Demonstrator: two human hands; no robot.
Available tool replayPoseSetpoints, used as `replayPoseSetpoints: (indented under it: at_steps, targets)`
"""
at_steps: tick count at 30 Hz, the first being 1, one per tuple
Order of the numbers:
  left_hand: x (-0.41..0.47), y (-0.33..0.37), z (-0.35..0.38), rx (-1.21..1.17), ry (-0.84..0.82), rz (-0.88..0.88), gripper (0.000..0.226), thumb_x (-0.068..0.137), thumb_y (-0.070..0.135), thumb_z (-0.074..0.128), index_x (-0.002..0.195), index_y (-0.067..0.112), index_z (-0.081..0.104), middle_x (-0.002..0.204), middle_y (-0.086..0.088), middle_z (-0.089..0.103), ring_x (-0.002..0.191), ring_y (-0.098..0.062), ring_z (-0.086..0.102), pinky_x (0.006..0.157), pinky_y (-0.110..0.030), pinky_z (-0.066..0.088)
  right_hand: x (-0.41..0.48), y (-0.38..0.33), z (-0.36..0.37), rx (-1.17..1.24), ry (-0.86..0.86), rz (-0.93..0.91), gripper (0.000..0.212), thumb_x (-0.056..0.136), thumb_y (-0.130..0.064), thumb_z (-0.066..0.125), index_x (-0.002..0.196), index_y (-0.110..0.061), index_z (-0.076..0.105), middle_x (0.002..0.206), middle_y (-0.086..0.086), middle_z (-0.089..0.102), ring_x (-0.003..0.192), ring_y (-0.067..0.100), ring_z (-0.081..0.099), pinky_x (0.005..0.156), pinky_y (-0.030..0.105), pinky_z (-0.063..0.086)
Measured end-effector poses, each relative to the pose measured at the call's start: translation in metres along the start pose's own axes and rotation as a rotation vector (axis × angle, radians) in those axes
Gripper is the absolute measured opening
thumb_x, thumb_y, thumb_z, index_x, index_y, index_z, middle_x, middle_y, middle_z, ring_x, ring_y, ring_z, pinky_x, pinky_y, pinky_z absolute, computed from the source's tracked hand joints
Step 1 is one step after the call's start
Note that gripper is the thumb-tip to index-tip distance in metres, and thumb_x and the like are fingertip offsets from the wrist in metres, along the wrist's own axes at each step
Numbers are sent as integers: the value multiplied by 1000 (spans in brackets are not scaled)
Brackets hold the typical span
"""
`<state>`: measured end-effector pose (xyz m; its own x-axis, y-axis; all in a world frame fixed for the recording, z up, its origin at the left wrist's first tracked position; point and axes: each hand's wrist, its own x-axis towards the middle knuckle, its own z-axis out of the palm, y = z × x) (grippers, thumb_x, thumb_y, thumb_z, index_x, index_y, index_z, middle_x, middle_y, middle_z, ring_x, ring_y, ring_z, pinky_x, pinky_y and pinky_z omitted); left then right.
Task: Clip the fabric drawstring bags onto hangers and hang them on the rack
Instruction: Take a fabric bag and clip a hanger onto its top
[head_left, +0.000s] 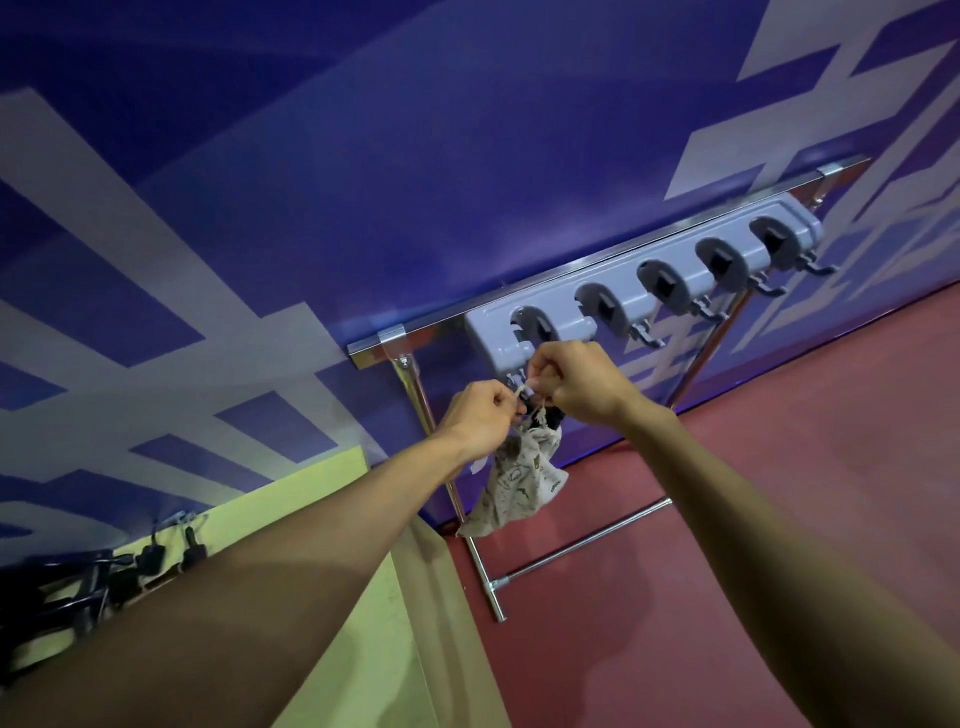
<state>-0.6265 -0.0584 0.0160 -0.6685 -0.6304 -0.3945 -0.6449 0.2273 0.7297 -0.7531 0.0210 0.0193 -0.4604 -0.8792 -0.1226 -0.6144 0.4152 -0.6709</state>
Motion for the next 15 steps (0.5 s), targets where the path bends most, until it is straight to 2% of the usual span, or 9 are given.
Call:
replayPoseSetpoints:
  at_steps: [2,4,7,9,13,15]
  targets:
    - [1,-2,-2,11,-36,-3,23,96,19,46,87,21,67,103,-1,70,96,-15,63,85,-28,49,-1,-2,0,-24,-18,6,5,86,-9,60,86,-8,65,72,2,64,72,15,59,64,25,46]
    - [-2,-3,-9,8,-74,2,19,95,21,48,99,21,67,109,-2,69,102,-17,63,93,-32,48,-1,-8,-3,-73,3,19,8,86,-10,58,86,-9,66,79,6,69,80,20,61,70,30,49]
    - [-13,-4,-33,32,-40,36,21,93,17,52,107,18,67,107,-5,70,103,-21,64,93,-33,48,-1,-27,-8,-165,127,6,11,86,-14,56,85,-10,66,86,13,72,88,33,63,76,43,51]
    - [-27,-6,-57,11,4,56,19,92,14,53,102,16,68,102,-6,70,99,-22,65,88,-31,48,-3,-53,-9,-182,178,-37,13,86,-19,56,87,-10,66,89,13,72,91,35,63,77,43,51]
    - [-67,-21,-119,-86,143,93,20,90,7,53,85,22,65,88,-5,66,82,-15,59,74,-25,43,-14,-123,6,-199,136,-161,15,86,-19,56,93,-12,67,97,13,73,98,35,63,78,37,49]
    - [-87,-29,-145,-142,187,104,20,91,3,50,90,17,64,85,-5,64,69,-6,58,62,-14,43,-21,-154,17,-191,108,-209,16,87,-17,56,95,-11,68,98,14,72,98,35,63,77,35,45]
